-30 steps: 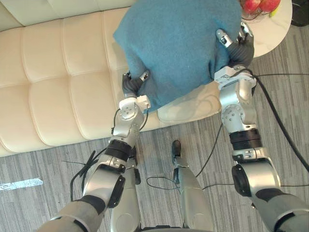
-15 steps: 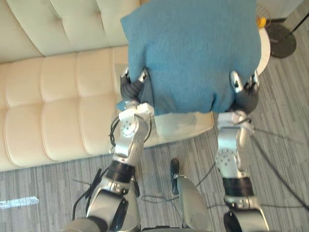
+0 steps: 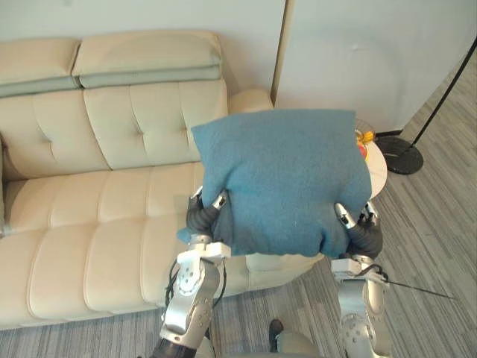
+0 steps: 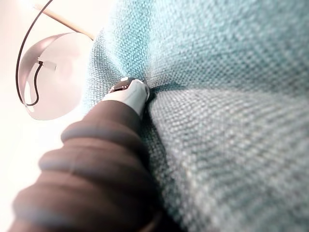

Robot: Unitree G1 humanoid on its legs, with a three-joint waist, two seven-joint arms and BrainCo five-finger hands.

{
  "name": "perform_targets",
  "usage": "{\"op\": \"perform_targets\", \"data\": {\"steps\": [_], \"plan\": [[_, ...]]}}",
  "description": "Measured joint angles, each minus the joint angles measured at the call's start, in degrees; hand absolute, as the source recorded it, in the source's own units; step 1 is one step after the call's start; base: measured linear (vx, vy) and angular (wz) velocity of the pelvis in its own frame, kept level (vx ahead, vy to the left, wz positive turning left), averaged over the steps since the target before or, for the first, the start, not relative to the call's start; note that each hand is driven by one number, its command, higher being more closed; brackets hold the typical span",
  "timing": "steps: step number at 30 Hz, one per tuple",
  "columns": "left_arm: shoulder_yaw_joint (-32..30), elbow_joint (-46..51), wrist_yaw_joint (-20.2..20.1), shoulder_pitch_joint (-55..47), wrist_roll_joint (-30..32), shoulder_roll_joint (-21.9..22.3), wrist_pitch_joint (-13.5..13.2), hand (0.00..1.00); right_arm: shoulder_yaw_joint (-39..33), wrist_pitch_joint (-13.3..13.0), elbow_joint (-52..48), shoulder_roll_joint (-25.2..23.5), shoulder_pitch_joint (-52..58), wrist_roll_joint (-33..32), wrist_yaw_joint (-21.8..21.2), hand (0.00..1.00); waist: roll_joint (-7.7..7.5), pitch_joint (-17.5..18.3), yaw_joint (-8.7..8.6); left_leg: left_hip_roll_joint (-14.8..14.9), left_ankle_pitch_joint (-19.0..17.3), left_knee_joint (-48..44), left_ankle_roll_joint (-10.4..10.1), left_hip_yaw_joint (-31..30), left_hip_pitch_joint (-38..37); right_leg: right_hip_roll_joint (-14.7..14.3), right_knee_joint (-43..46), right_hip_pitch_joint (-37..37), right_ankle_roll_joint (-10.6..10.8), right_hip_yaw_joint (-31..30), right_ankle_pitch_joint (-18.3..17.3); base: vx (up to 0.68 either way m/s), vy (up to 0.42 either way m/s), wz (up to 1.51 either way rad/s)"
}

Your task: Pick up cushions and gather them together orderly.

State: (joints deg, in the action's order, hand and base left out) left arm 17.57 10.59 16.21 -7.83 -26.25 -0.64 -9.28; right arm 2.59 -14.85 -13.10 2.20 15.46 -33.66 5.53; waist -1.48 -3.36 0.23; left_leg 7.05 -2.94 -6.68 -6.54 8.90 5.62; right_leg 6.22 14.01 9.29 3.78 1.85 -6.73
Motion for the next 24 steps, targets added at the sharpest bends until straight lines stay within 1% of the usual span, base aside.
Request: {"op": "perform_targets", "data": {"steps": [3,7,10,13,15,16,17,18,19,20,21,22,23,24], "plan": [[0.46,0.0,-0.71,-3.03,-1.02,-0.46,0.02,1.0,0.06,1.02,0.02,0.04,2.44,0.04,-0.69,1.0,0.26,0.61,-0.06,-0.62,0.05,0.78,0.08,-0.39,-1.97,0.23,-1.34,-2.46,0.22,0.23,0.18,0.03,0.031,0.06],[0.86,-0.01,-1.52,-4.61,-2.0,-1.09,0.03,1.0,0.05,1.37,0.52,0.12,3.69,1.17,-0.89,1.0,0.39,1.71,-0.17,-1.49,0.75,1.94,0.76,-1.81,-2.72,0.8,-2.43,-3.89,0.67,1.07,0.5,0.0,0.017,0.15],[0.86,-0.01,-1.89,-4.88,-2.5,-1.51,0.03,1.0,0.06,1.29,0.83,0.19,3.67,2.14,-0.89,1.0,0.55,1.78,-0.2,-1.89,1.16,1.94,0.93,-3.62,-2.49,1.06,-3.36,-5.32,0.91,2.76,0.76,-0.02,0.001,0.32],[0.85,0.07,-2.7,-4.76,-3.07,-2.54,-0.05,1.0,0.37,0.42,2.98,0.47,2.02,2.24,-0.78,1.0,0.68,1.57,0.11,-2.25,1.63,-0.96,0.7,-8.11,1.51,1.3,-2.72,-5.08,0.69,6.82,0.6,-0.08,-0.027,0.73],[0.77,1.21,-2.7,-4.88,-3.56,-2.55,-0.05,1.0,0.4,0.2,3.06,1.39,0.49,2.34,-0.66,1.0,1.16,0.69,0.68,-2.7,2.38,-3.6,-0.42,-11.25,5.31,1.95,0.84,-3.25,-0.05,10.65,-1.2,-0.14,-0.052,1.12],[0.66,2.48,-2.69,-4.8,-4.24,-2.55,-0.08,1.0,0.39,0.18,3.48,2.48,-1.51,2.7,-0.33,1.0,1.73,0.27,1.21,-2.92,4.49,-3.33,-1.53,-11.79,7.71,2.47,2.54,-2.0,-0.63,13.31,-1.98,-0.21,-0.049,1.11],[0.68,3.17,-2.7,-4.7,-4.31,-2.51,-0.09,1.0,0.26,0.08,3.86,2.74,-2.74,3.36,0.15,1.0,2.06,0.15,1.17,-2.54,4.95,-0.69,-2.36,-10.88,8.3,3.19,2.4,-1.43,-1.52,15.43,-2.26,-0.23,-0.028,1.13],[0.69,3.73,-2.7,-4.44,-4.31,-2.47,-0.13,1.0,-0.34,0.07,4.61,2.92,-4.31,4.35,0.39,1.0,2.12,-0.28,1.58,-1.38,5.14,-0.67,0.78,-7.11,8.91,3.88,2.02,-1.3,-2.1,18.08,-2.01,-0.22,0.015,1.15],[0.86,3.82,-2.71,-4.03,-4.35,-2.53,-0.16,1.0,-0.46,0.16,5.16,2.78,-5.47,4.47,1.16,1.0,1.8,-0.55,1.74,0.41,1.22,-8.17,4.26,0.54,11.78,5.12,1.66,-1.48,-1.96,20.88,-1.31,-0.16,0.026,1.06],[0.86,3.85,-2.72,-4.0,-4.42,-2.5,-0.3,1.0,-0.44,0.12,5.11,2.64,-5.68,4.51,1.39,1.0,1.78,-0.57,1.73,1.3,-0.68,-12.56,5.57,4.5,12.5,5.87,1.56,-1.92,-1.62,22.32,-0.91,-0.15,0.016,1.25],[1.0,3.79,-2.74,-4.05,-5.08,-2.56,-0.39,1.0,-0.44,0.18,5.12,2.43,-5.68,4.51,1.59,1.0,1.92,-0.51,1.57,3.24,-3.02,-18.32,5.44,11.37,11.56,6.76,0.37,-3.89,-1.1,25.1,-0.41,-0.11,0.051,1.27],[1.31,3.75,-2.95,-4.03,-5.39,-2.56,-0.71,1.0,-0.61,0.14,5.13,2.48,-5.69,4.51,1.66,1.0,1.97,-0.45,0.92,4.23,-4.62,-19.87,4.92,15.31,9.17,7.25,-1.14,-5.97,-0.8,27.66,-0.2,-0.09,0.087,1.23],[1.54,3.73,-3.11,-4.02,-5.4,-2.57,-1.2,1.0,-0.82,0.11,5.13,2.51,-5.9,4.53,1.66,1.0,2.13,-0.38,0.65,4.22,-5.88,-18.79,4.63,16.07,7.72,7.24,-1.96,-6.76,-0.26,28.46,0.08,-0.05,0.121,1.1],[1.69,3.43,-4.1,-3.77,-5.41,-2.73,-1.93,1.0,-1.5,0.06,5.43,2.23,-6.68,4.97,1.65,1.0,2.59,-0.03,0.48,2.56,-7.63,-13.73,5.61,15.86,5.86,7.43,-2.59,-7.06,0.3,29.41,0.36,-0.02,0.18,0.79]]}}
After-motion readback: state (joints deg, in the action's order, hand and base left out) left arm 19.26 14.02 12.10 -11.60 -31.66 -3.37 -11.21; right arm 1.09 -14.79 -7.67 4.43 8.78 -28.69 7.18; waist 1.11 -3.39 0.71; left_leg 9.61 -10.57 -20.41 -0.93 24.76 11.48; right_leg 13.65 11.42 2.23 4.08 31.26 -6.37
